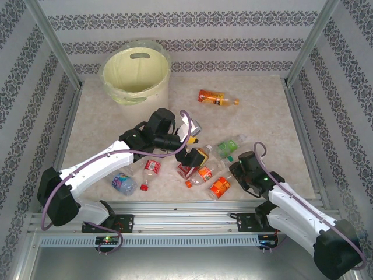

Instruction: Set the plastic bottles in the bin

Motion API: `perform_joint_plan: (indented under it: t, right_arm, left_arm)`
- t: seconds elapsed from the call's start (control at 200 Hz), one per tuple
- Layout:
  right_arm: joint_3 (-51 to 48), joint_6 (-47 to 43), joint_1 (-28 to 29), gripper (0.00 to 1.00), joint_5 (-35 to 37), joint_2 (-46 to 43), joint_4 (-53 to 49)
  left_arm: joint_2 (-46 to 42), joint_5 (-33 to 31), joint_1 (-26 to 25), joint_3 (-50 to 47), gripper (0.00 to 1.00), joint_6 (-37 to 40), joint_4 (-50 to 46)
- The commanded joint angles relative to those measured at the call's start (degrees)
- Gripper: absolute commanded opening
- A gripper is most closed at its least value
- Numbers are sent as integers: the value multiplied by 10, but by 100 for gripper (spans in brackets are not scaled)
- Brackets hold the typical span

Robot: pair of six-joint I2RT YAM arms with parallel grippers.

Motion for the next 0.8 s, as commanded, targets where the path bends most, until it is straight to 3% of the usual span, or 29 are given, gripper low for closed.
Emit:
perform_joint_plan:
  t: [0.0, 0.49, 0.794]
  right_arm:
    - [16, -25, 3, 37, 21, -16, -17]
    - [120, -161, 5, 35, -16, -72, 22]
    - [162, -158, 6, 33, -54, -35, 134]
  left_arm:
    - [4, 12, -9, 7, 100, -1, 0]
    - [57, 47, -1, 20, 100, -105, 36]
    - [93, 55, -1, 30, 100, -148, 36]
